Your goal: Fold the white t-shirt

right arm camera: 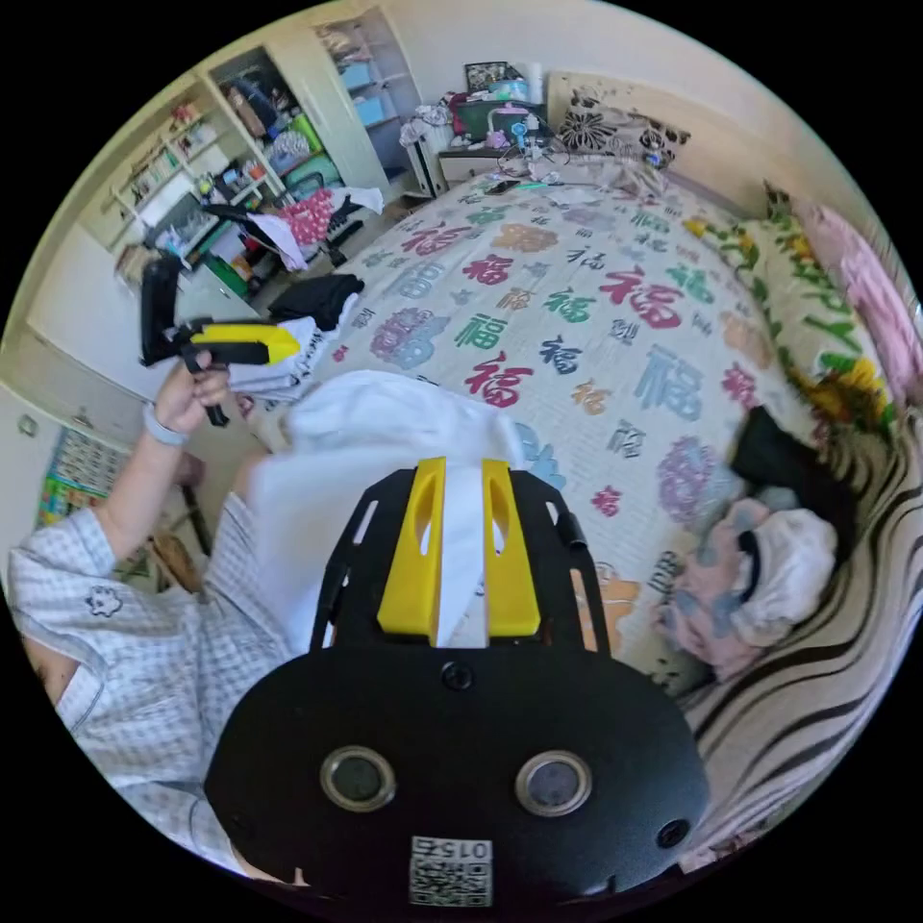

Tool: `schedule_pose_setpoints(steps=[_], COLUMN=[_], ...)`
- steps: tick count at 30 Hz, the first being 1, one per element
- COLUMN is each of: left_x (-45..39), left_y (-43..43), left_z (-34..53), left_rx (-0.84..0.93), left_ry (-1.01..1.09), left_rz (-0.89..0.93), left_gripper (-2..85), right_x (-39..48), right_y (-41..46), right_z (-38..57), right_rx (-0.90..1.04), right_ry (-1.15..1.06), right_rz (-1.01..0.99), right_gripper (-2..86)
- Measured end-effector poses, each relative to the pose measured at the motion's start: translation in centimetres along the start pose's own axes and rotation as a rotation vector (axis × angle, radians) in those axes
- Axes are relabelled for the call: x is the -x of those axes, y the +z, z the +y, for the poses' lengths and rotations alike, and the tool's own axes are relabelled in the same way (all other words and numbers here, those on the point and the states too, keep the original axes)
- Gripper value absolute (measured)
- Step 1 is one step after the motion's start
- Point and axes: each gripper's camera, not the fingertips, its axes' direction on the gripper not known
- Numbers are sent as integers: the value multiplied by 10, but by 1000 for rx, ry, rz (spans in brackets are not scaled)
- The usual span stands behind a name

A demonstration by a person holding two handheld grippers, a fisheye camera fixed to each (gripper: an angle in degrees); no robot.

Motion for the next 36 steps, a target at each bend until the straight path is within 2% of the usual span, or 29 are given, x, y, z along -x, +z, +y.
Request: schedule_pose_setpoints(steps=[3,4,7,13,15,16,18,21,23,26,28,32,36], left_x=[30,46,76,102,110,114,119,127,131,139,141,141,130], left_y=[22,36,83,161,176,185,195,205,214,237,256,263,259], left_z=[41,56,77,71,67,63,57,44,35,21,13,12,20], left_rx=[5,25,65,144,155,172,184,168,169,190,230,201,151], left_ry=[-88,-154,-273,-338,-358,-360,-359,-337,-324,-316,-304,-277,-234], left_rz=[-40,-30,118,54,43,26,8,6,-1,6,-67,-78,155], left_gripper=[2,5,17,46,49,50,53,55,58,60,43,8,-6], right_x=[-12,-17,-29,-44,-49,-54,-66,-114,-171,-237,-261,-249,-221], right_y=[22,39,87,176,195,195,184,132,81,38,21,0,18], right_z=[32,42,49,23,16,14,16,41,82,139,168,196,188], right_rx=[-106,-86,-23,112,175,176,165,28,-111,-164,-194,-296,-317], right_ry=[-8,5,75,144,142,141,116,210,370,601,720,704,591], right_rz=[-7,-2,-170,-170,-123,-72,-99,-172,-127,-6,12,56,-66], right_gripper=[71,88,129,128,97,69,43,33,33,47,64,75,83])
